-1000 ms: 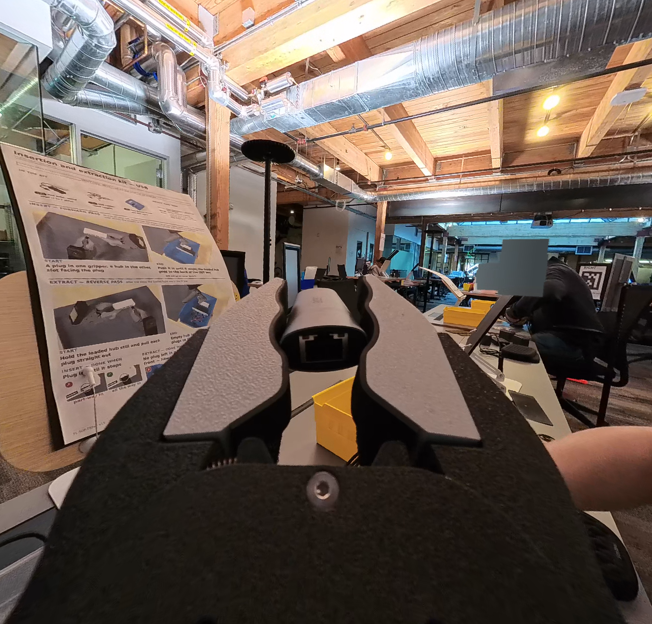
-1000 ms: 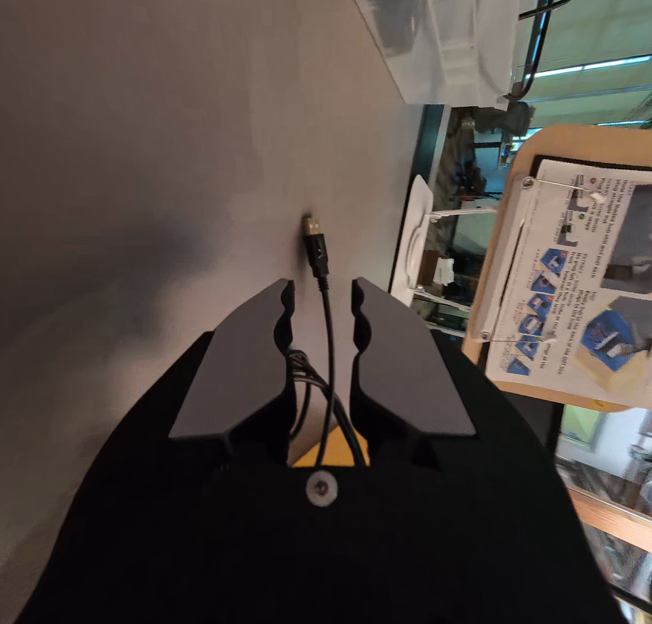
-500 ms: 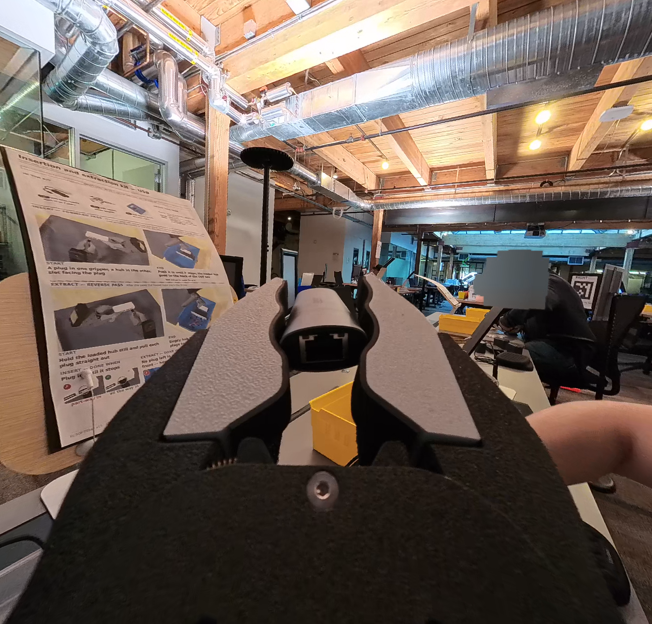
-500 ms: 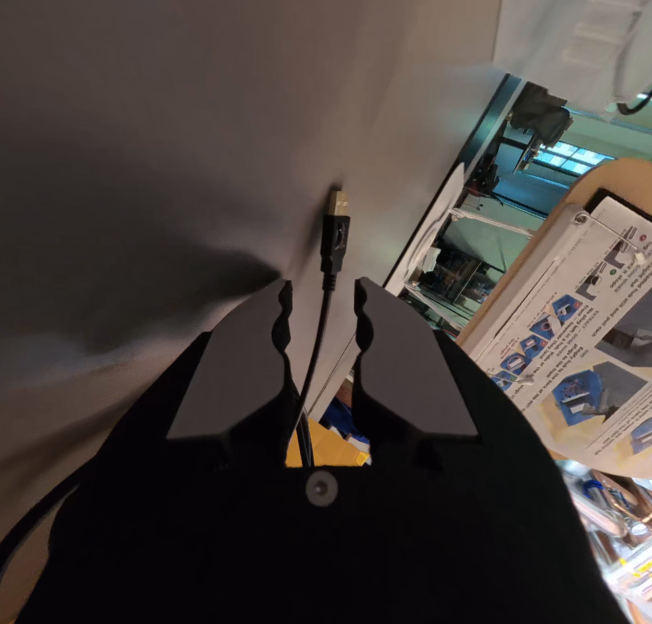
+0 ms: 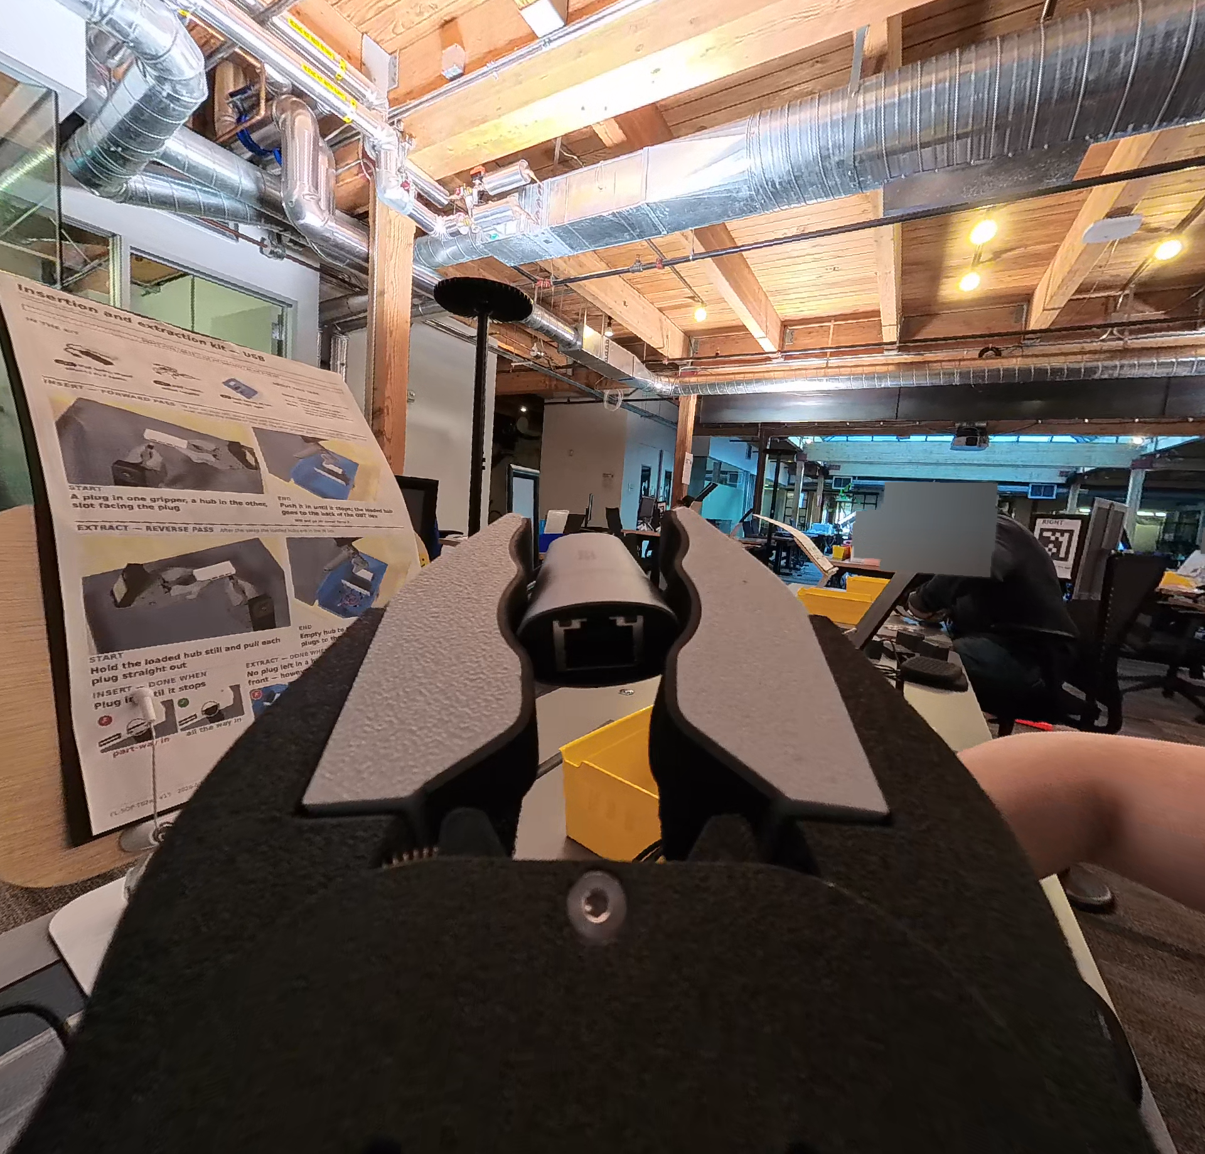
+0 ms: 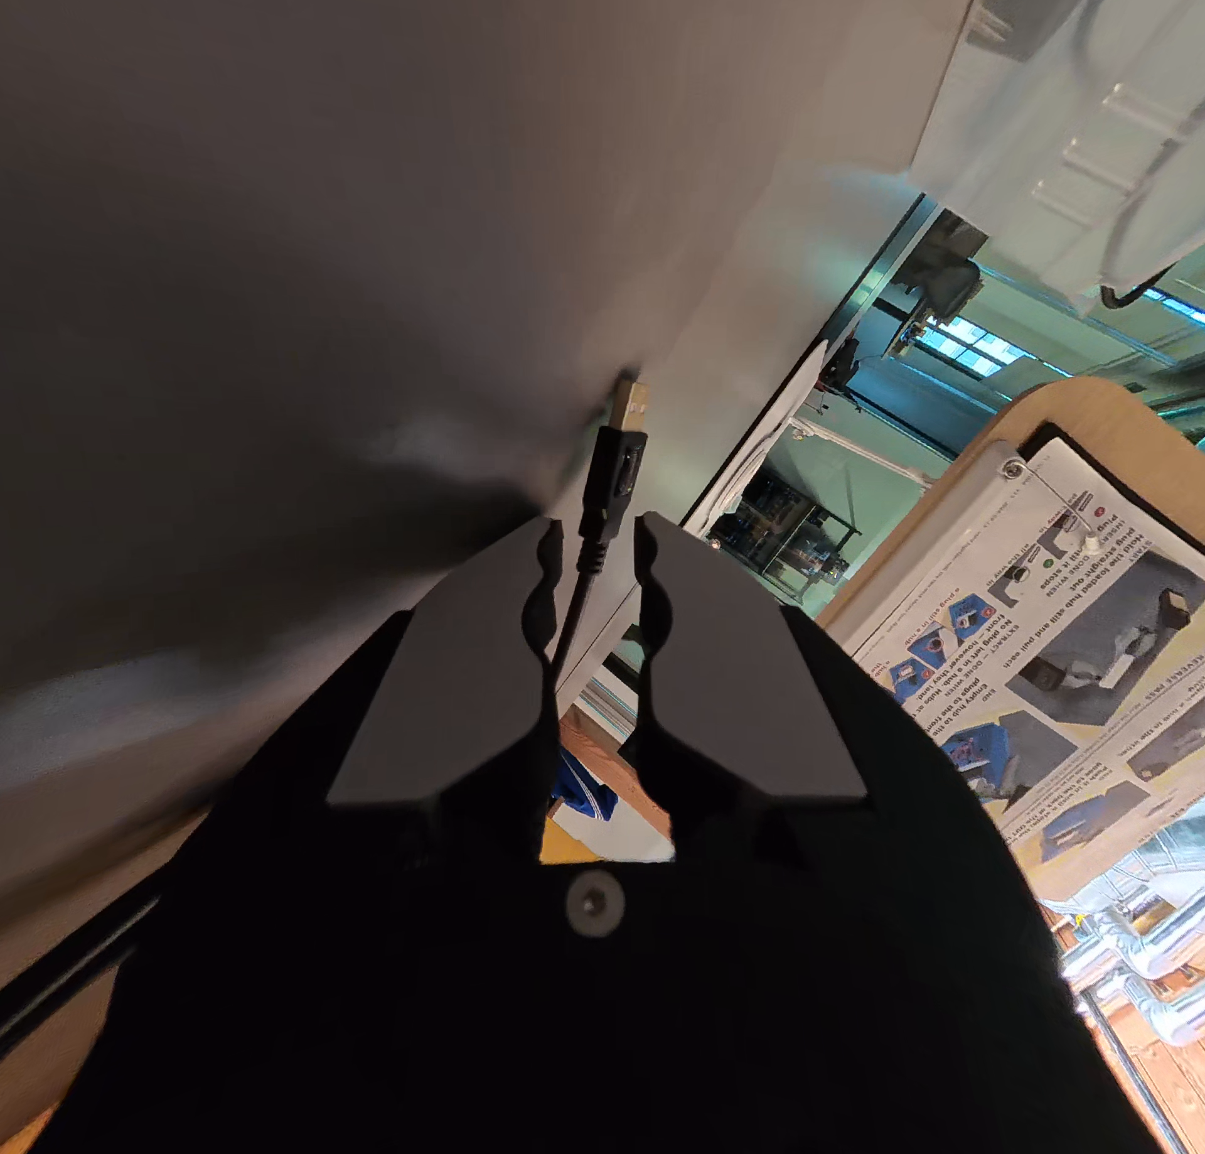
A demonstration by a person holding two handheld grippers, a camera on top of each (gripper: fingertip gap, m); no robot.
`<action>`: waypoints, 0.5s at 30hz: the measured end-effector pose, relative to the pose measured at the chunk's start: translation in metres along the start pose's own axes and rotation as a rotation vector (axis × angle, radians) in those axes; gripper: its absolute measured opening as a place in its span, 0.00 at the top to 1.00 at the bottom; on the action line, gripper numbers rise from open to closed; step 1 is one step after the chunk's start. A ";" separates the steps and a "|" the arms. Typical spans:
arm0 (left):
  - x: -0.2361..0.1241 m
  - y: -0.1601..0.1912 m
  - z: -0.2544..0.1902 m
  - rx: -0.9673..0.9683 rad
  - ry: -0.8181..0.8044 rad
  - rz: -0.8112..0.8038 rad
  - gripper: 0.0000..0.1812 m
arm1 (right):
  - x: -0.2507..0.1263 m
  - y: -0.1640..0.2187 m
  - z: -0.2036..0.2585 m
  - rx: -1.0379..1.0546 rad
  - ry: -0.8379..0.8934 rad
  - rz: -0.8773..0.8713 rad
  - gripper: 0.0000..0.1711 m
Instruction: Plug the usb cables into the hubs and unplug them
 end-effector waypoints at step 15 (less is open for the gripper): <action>0.005 0.010 0.004 -0.001 -0.005 0.049 0.80 | -0.025 -0.001 -0.030 0.392 -0.132 -0.156 0.93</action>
Point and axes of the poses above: each gripper's, where its closed fingertips meet, x out along the fingers, y out of its underside, z = x × y across the jaws, the point moved 7 cm from there along -x, back along the fingers, and after that the axes turned 14 degrees about x, right-handed, at the moved point
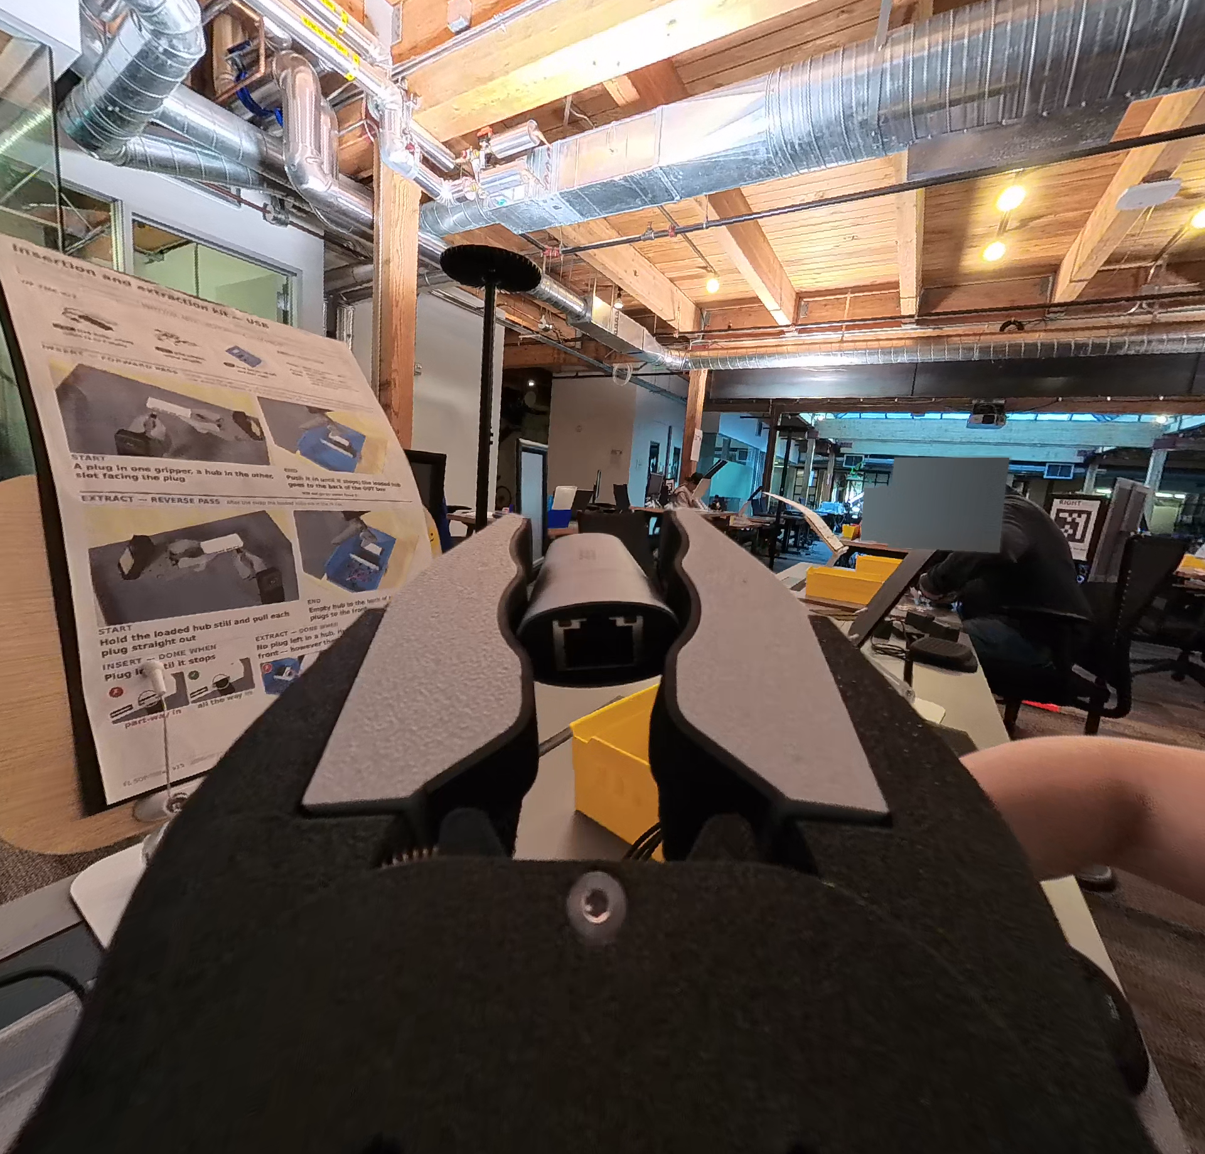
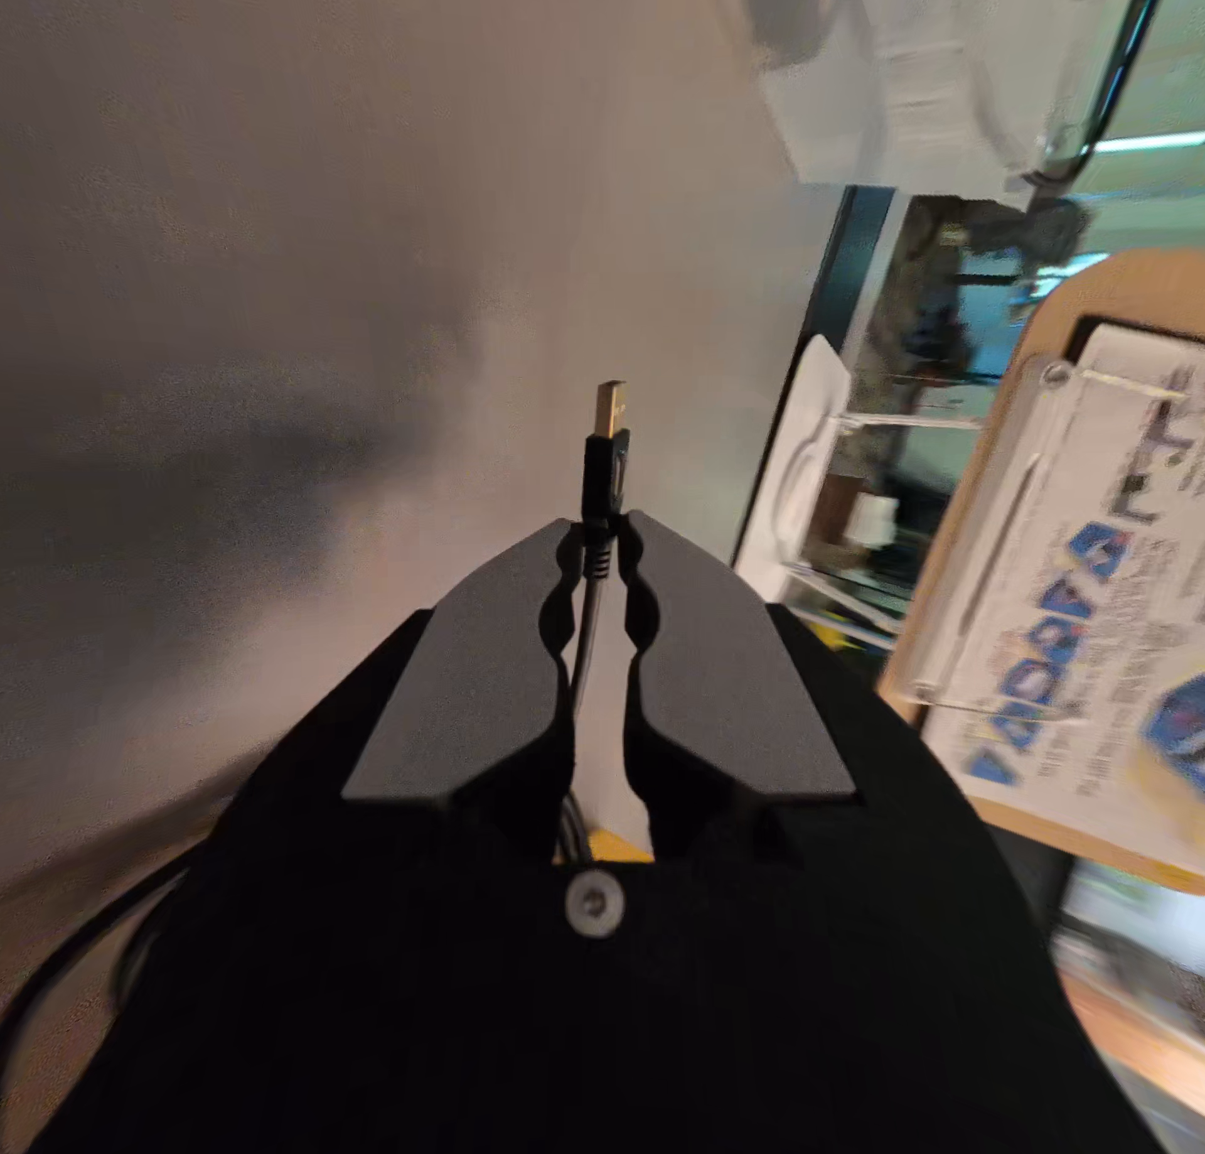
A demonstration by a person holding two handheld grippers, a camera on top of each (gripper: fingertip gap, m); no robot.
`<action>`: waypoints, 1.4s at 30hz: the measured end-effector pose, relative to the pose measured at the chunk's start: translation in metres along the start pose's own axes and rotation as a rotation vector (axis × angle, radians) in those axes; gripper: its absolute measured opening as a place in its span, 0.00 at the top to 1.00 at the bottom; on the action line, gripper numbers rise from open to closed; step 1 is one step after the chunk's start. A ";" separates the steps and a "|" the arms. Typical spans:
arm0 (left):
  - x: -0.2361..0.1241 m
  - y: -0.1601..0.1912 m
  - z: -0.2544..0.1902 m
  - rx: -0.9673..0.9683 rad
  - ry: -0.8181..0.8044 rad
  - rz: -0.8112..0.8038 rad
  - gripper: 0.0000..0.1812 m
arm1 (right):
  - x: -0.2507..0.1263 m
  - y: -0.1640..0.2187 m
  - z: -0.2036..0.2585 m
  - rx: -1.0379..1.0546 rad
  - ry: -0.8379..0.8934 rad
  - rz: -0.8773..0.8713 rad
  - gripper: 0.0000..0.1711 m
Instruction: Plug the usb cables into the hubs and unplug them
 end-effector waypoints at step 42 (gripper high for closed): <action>0.059 0.083 -0.038 0.256 0.190 0.051 0.79 | -0.123 0.022 -0.115 1.541 -1.553 -0.918 0.95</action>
Point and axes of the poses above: each gripper's, where its closed fingertips meet, x out along the fingers, y out of its underside, z = x × y across the jaws, the point moved 7 cm from there along -x, back along the fingers, and after that the axes turned 14 degrees about x, right-handed, at the moved point
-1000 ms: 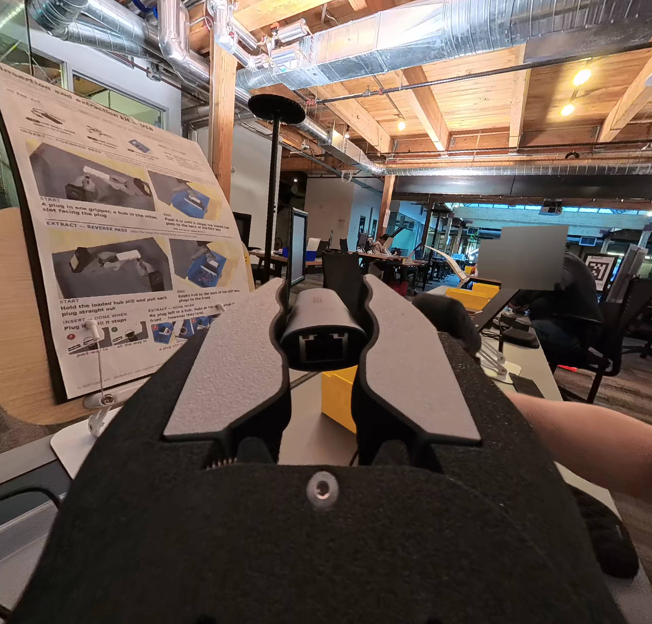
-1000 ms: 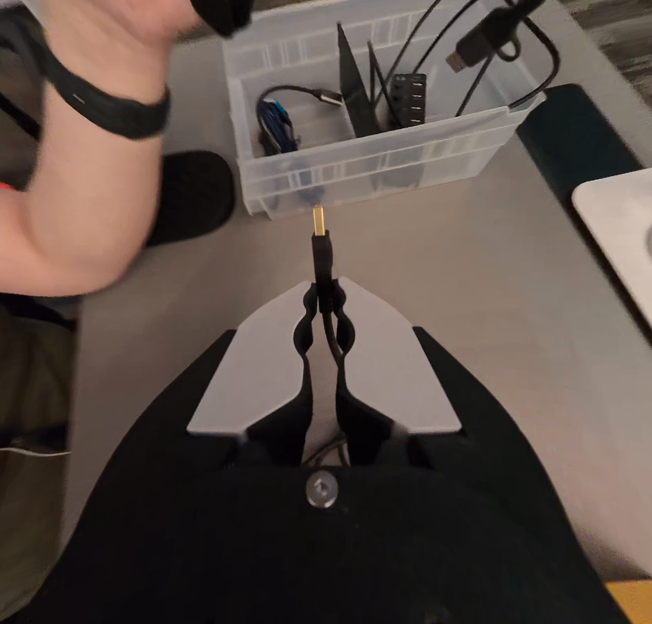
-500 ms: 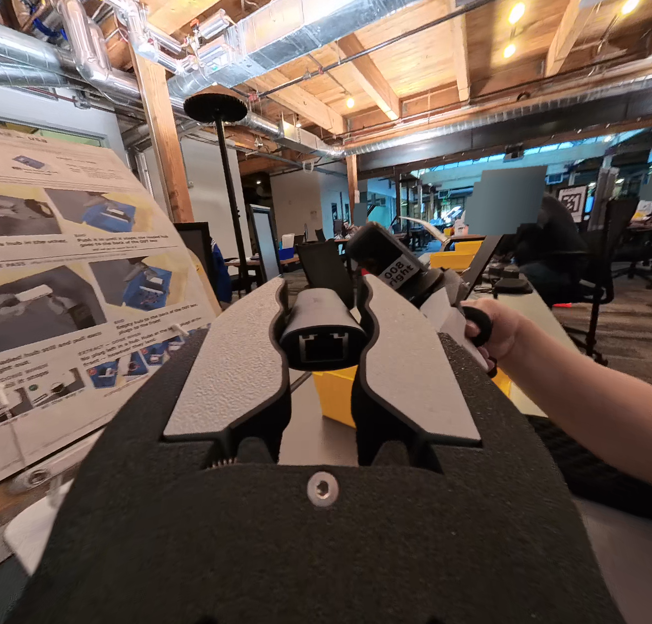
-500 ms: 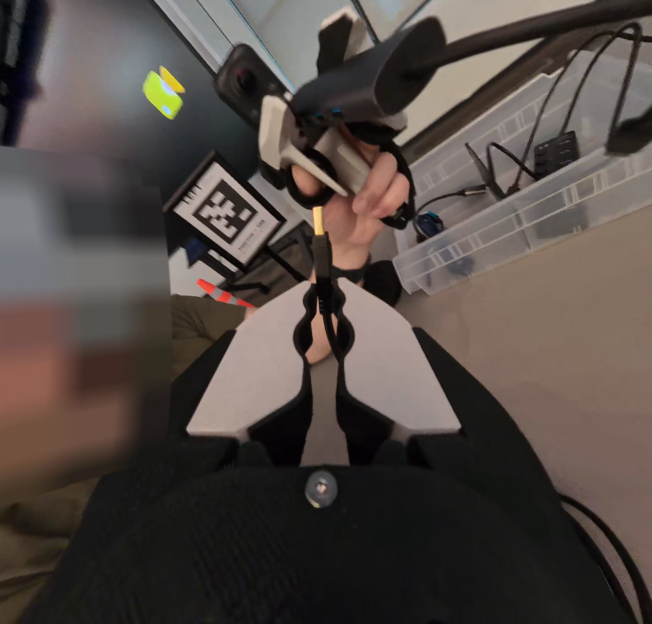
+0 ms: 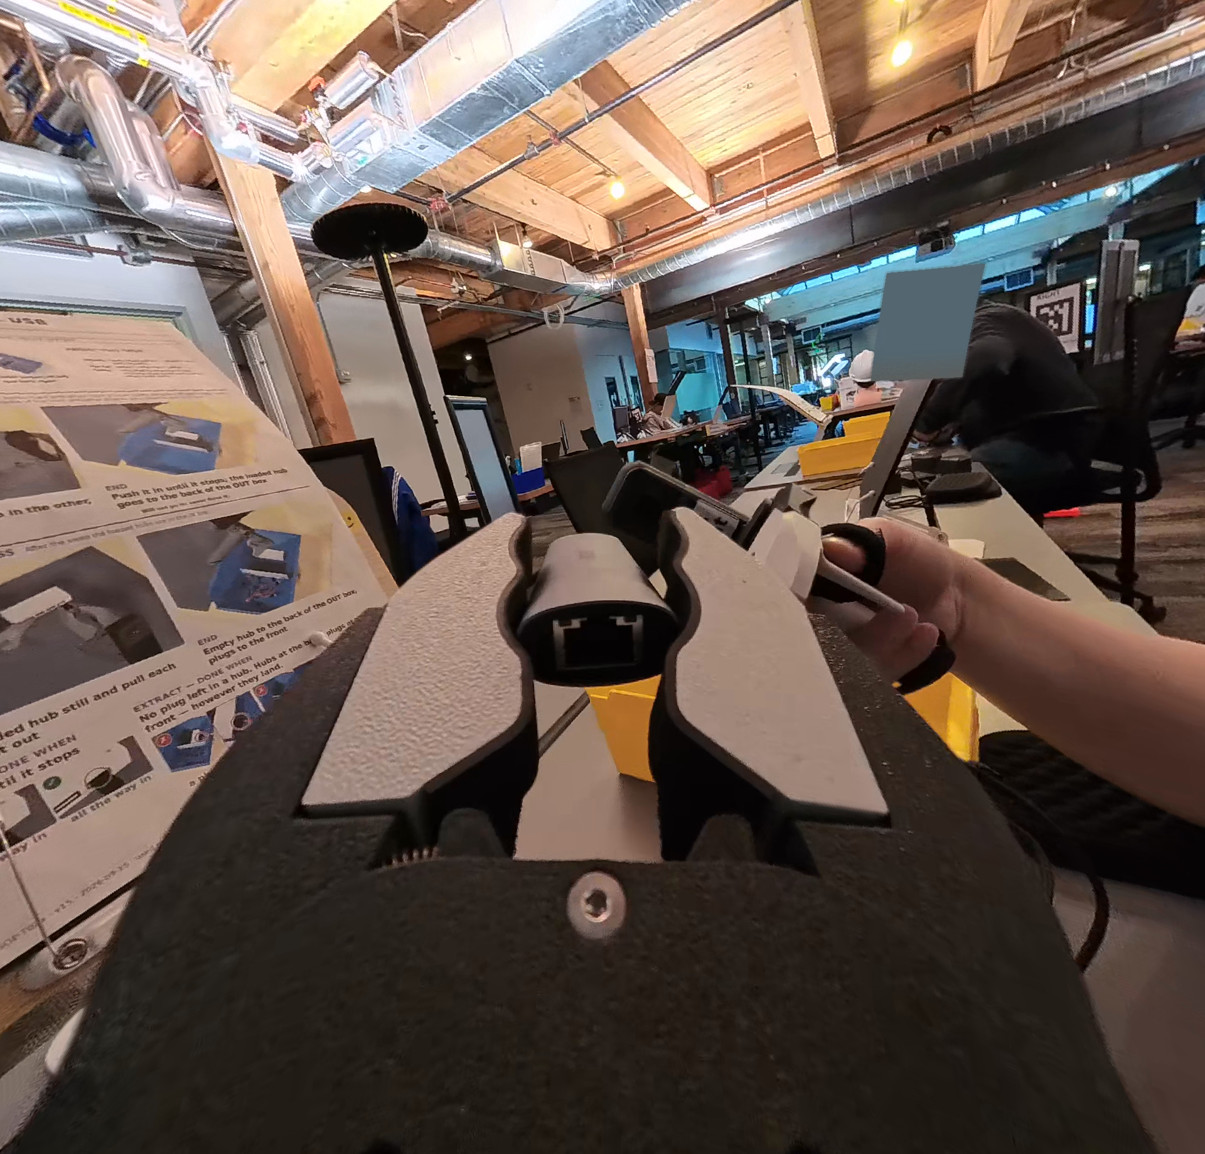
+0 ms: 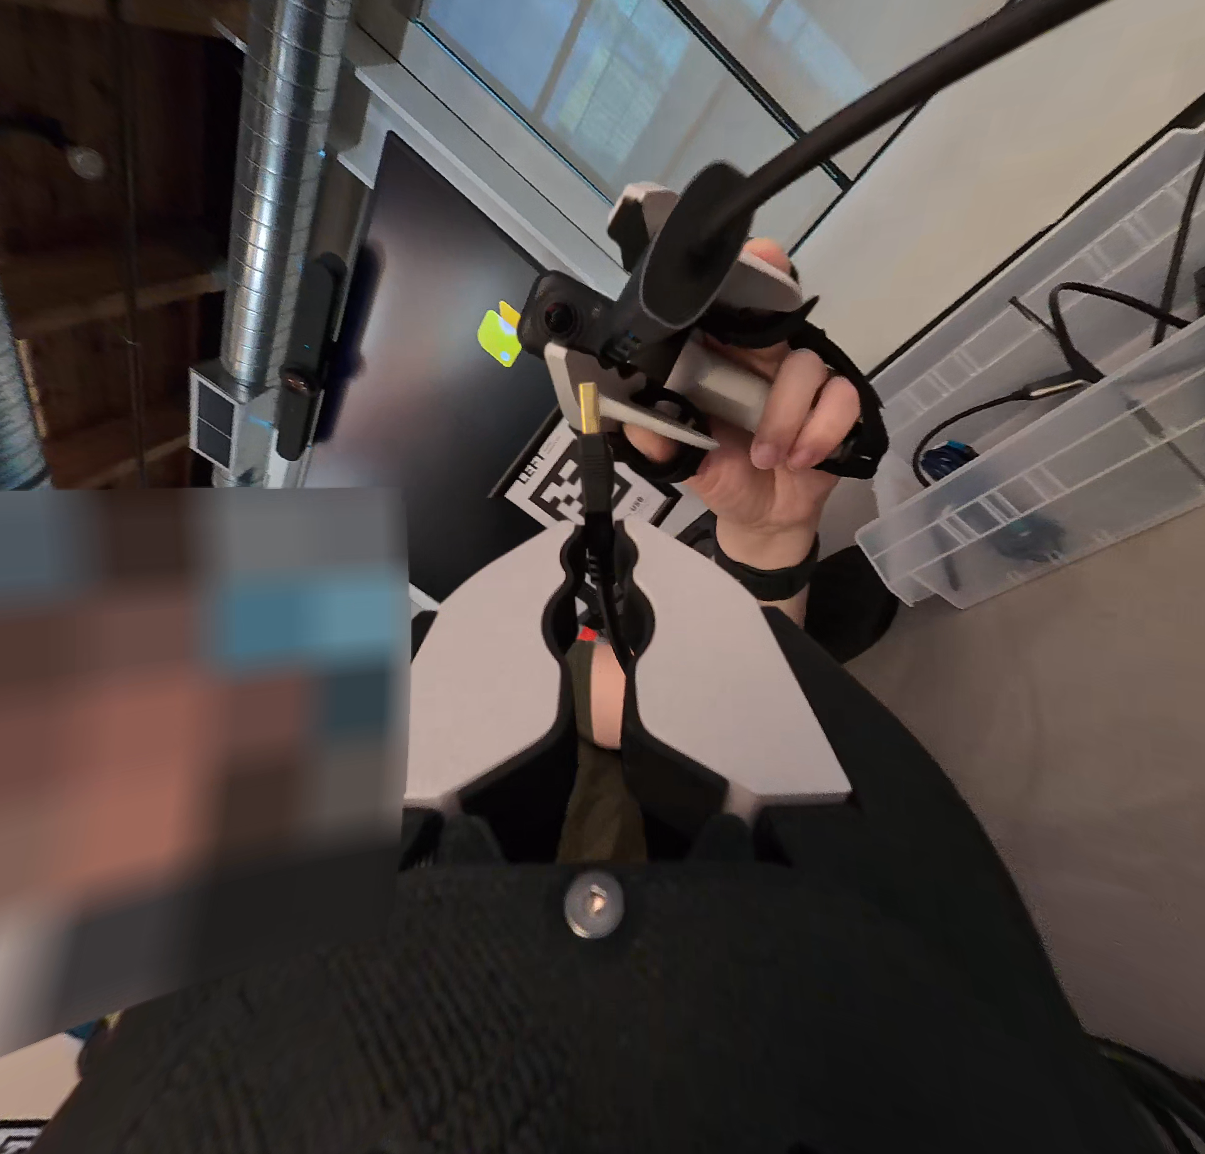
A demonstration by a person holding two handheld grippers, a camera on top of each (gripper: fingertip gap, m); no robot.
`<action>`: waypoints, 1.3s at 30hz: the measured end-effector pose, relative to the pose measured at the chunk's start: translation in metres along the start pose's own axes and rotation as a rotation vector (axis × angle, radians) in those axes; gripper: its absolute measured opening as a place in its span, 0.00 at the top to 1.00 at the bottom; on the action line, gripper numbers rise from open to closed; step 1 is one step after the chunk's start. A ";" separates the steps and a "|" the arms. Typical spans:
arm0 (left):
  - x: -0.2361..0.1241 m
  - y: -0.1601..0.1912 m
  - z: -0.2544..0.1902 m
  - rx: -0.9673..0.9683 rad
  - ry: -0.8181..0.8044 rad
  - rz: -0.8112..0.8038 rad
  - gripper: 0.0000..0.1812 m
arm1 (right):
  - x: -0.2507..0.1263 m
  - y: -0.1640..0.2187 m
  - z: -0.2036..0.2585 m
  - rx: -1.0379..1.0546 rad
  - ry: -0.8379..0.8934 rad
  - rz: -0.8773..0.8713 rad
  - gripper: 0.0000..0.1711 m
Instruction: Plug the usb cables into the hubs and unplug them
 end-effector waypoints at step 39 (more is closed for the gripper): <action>-0.014 -0.006 -0.011 0.283 0.097 0.056 0.80 | 0.009 0.001 -0.019 0.142 -0.141 -0.052 0.96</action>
Point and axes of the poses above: each gripper's, where its closed fingertips meet, x out along the fingers, y out of its underside, z = x × y across the jaws, the point moved 7 cm from there along -x, back along the fingers, and after that the axes turned 14 degrees about x, right-handed, at the moved point
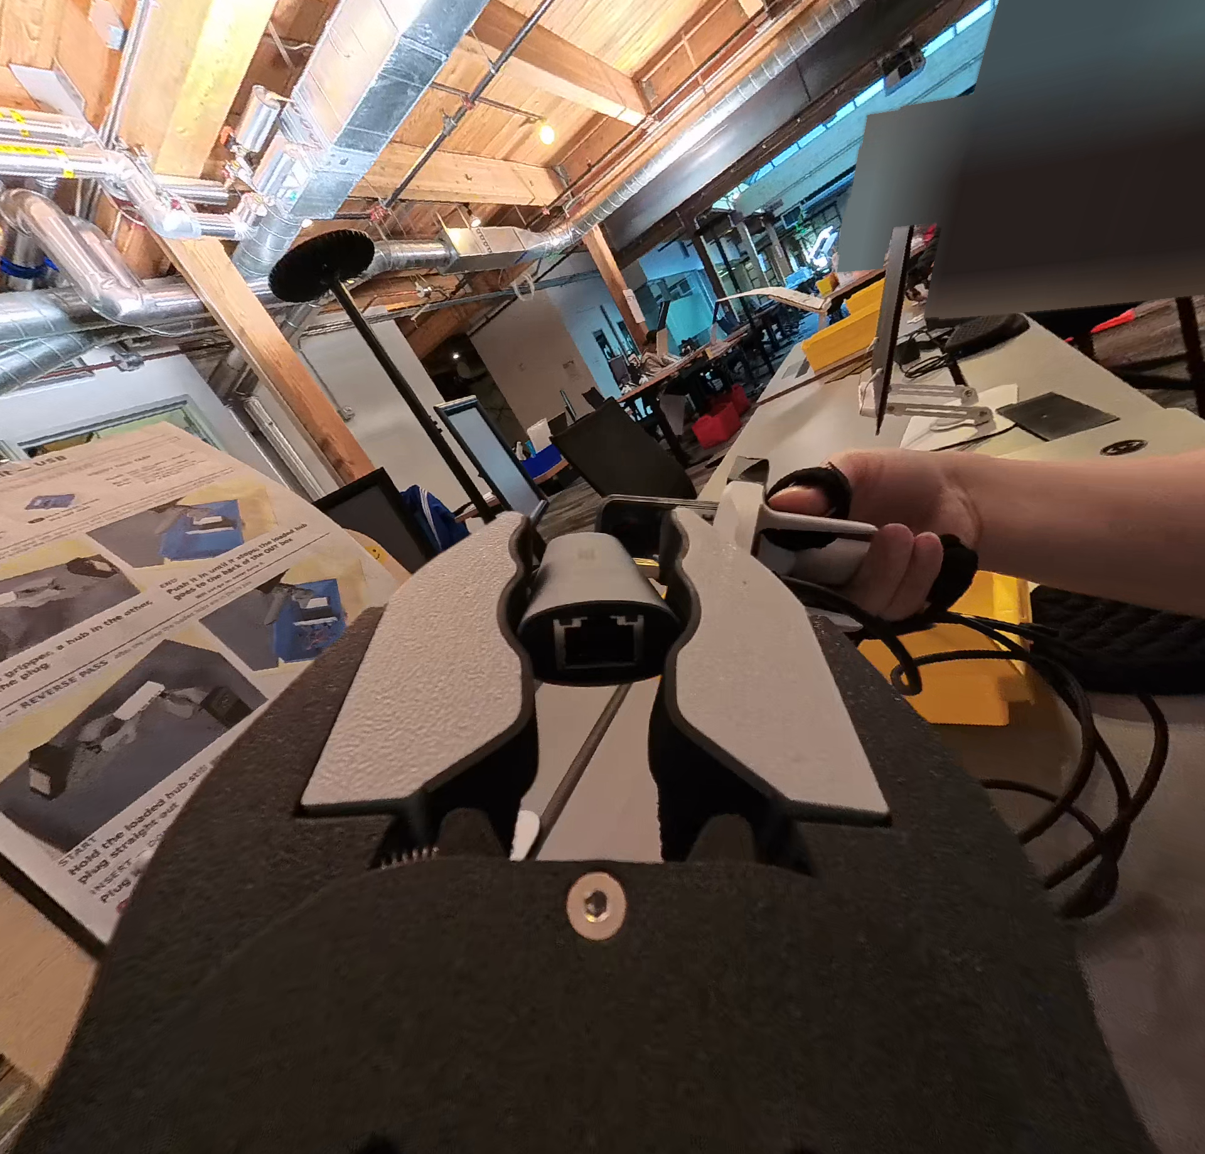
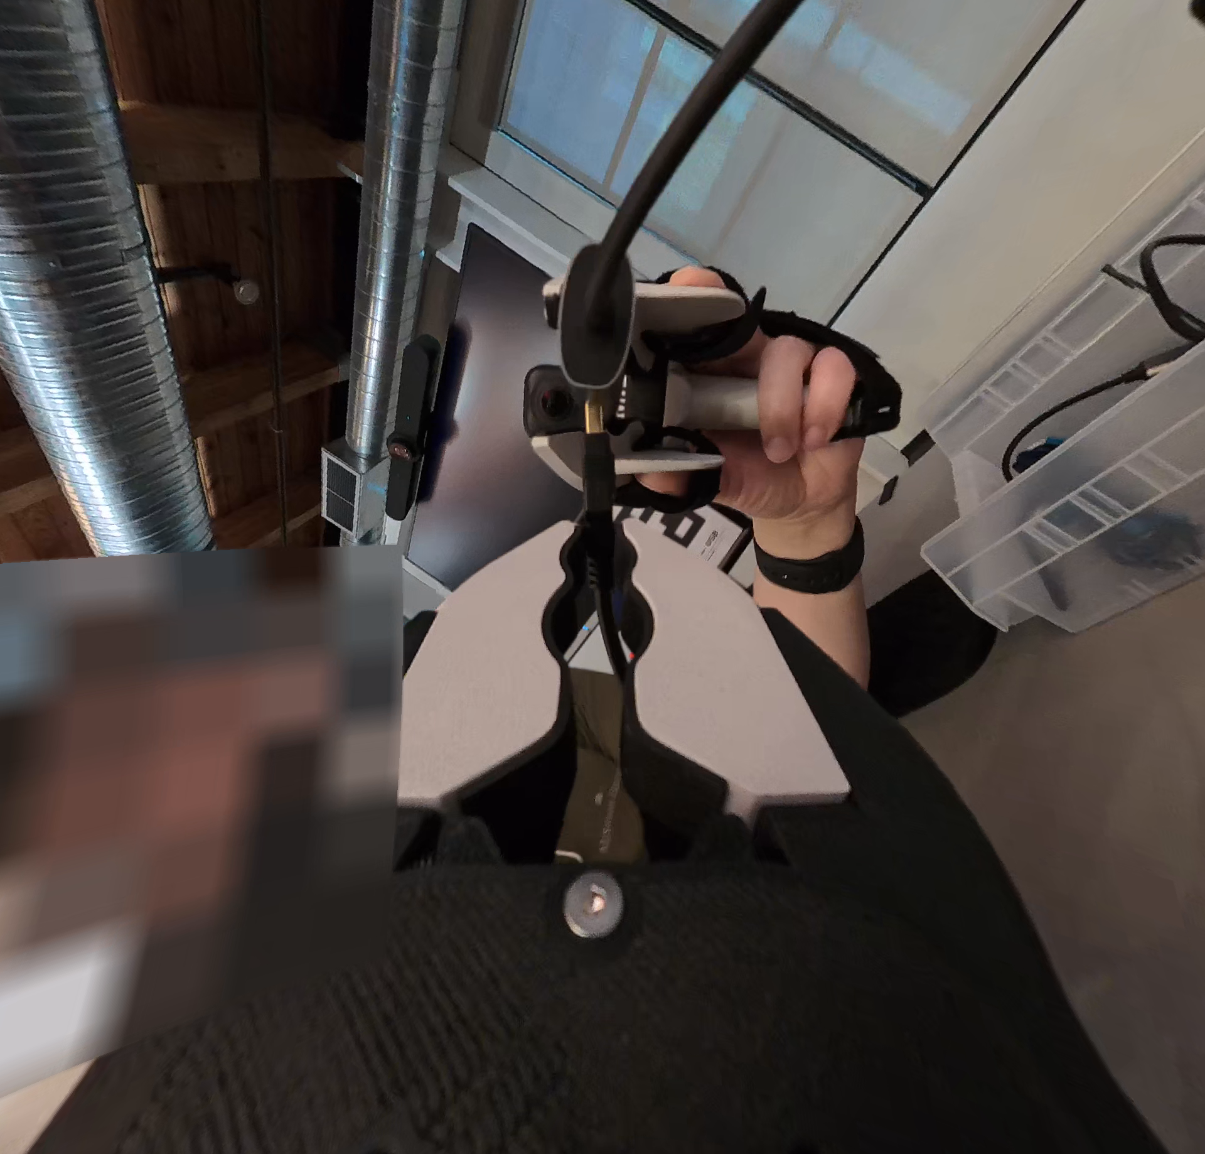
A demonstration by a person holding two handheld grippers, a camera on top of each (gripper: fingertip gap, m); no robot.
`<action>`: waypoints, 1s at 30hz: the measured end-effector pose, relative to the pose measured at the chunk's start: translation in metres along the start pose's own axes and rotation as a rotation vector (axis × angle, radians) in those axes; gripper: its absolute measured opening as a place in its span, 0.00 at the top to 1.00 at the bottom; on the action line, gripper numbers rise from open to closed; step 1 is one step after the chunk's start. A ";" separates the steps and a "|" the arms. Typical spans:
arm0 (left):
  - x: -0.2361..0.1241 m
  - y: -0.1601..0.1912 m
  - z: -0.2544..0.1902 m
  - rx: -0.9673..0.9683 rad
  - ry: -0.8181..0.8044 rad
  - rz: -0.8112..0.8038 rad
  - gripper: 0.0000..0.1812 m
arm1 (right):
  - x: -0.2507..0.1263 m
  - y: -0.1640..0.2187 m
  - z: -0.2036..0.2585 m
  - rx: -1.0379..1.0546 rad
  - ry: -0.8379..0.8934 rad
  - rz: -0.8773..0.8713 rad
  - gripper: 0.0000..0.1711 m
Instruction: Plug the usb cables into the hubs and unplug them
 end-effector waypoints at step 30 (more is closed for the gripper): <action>0.028 0.024 0.015 -0.359 -0.270 0.150 0.80 | 0.001 -0.002 0.029 -1.123 0.940 -0.391 0.93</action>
Point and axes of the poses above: each gripper's, where its closed fingertips meet, x out along the fingers, y out of its underside, z = x × y across the jaws, the point moved 7 cm from there along -x, back along the fingers, and after that the axes turned 14 degrees about x, right-handed, at the moved point
